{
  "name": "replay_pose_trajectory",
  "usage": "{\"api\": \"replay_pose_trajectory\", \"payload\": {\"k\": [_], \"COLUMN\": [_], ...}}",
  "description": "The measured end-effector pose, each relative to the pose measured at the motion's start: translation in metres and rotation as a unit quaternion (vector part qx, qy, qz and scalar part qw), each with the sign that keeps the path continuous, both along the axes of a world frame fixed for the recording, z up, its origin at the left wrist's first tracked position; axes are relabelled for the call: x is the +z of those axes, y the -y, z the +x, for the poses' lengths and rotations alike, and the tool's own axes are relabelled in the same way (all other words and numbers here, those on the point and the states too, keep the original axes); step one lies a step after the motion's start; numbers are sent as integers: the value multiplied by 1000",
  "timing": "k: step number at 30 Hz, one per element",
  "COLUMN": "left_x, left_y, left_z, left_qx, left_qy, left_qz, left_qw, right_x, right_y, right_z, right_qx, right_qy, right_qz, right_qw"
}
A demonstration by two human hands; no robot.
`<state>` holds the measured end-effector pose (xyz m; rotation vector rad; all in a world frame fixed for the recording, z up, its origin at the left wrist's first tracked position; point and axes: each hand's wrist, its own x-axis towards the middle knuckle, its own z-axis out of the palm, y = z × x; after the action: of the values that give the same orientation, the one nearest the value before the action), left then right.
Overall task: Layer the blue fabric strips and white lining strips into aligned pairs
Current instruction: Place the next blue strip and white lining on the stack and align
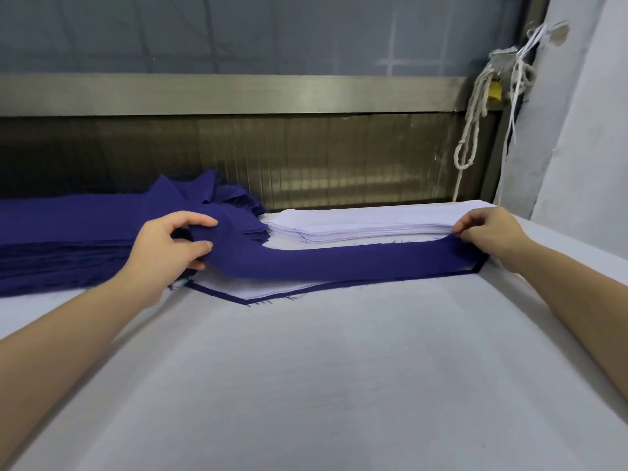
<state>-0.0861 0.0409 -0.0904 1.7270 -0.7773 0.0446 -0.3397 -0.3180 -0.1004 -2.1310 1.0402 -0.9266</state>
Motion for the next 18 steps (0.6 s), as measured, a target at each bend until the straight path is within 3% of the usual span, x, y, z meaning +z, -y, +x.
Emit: {"api": "replay_pose_trajectory", "payload": {"k": [8,18], "left_x": [4,4], "left_y": [-9,-11], "left_z": [0,-3], "left_qx": [-75,-89], "left_qy": [55,83], "left_qz": [131,214], "left_qw": [987,969], "right_x": [-2,-3], "right_y": [-1,-3], "right_z": [0,2], "right_qx": [-7,-35], "right_qy": [-19,-26], "right_qz": [-17,-43], "right_qw": [1000,998]}}
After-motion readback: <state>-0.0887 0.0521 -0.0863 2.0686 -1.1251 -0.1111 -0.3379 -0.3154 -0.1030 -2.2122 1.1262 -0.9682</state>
